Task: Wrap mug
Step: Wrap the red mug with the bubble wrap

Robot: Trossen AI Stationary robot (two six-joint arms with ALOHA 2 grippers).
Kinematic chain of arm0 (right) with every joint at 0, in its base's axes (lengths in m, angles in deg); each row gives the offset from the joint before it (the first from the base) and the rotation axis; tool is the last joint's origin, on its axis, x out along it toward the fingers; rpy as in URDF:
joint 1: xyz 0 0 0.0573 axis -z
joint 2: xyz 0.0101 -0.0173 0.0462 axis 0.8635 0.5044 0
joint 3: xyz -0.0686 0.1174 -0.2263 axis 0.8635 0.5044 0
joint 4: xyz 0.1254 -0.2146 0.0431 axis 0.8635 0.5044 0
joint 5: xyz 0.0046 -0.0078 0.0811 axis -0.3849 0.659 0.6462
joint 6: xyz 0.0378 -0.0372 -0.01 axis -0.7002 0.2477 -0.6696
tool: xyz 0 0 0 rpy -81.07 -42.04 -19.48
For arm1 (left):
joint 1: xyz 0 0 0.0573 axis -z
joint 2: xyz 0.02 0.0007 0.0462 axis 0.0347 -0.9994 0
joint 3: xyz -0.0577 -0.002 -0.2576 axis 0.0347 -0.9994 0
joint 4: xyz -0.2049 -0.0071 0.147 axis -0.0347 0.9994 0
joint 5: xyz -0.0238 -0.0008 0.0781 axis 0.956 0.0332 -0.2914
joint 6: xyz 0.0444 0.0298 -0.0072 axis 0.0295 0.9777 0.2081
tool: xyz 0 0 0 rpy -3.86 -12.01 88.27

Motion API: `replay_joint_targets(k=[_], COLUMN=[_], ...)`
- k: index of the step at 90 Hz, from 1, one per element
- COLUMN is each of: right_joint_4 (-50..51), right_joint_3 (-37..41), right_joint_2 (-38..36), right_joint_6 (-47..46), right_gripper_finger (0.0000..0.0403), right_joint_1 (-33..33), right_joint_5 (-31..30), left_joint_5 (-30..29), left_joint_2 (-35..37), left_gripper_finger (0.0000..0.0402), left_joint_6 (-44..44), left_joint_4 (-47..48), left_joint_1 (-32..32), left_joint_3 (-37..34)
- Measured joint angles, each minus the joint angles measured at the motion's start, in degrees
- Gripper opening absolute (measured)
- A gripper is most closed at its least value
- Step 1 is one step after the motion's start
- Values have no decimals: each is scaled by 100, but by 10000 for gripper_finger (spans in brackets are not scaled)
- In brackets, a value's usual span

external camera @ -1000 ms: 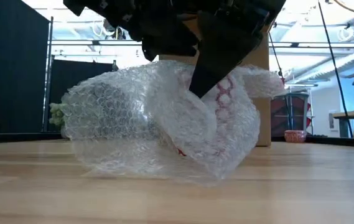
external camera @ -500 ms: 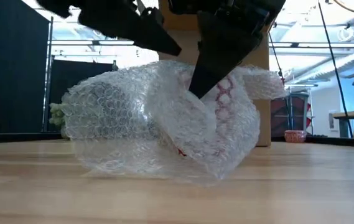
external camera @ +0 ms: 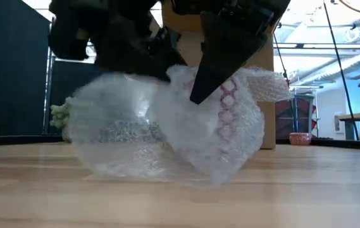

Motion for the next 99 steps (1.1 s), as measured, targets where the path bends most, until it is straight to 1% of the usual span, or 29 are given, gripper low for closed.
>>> replay_joint_targets(k=[14, 35, 46, 77, 92, 99], right_joint_4=[-2, 45, 153, 970, 1271, 1615], right_joint_3=[4, 15, 13, 0, 0, 0], right_joint_2=[0, -91, -372, -1408, -1593, -1591], right_joint_6=[1, -30, -201, -500, -1014, -1147], right_gripper_finger=[185, 185, 185, 185, 185, 189], right_joint_1=[-4, -9, -9, -79, -52, 1], right_joint_5=[-8, 51, 80, 173, 142, 148], left_joint_5=[-6, -10, -10, -12, -11, -10], left_joint_2=[-250, -255, -258, -269, -273, -273], left_gripper_finger=[264, 264, 264, 264, 264, 264], left_joint_6=[15, -86, -227, -234, -338, -408], left_joint_4=[-212, -399, -394, -469, -544, -551], left_joint_1=[3, 3, 3, 3, 9, 9], left_joint_3=[12, -3, -1, -7, -12, -12])
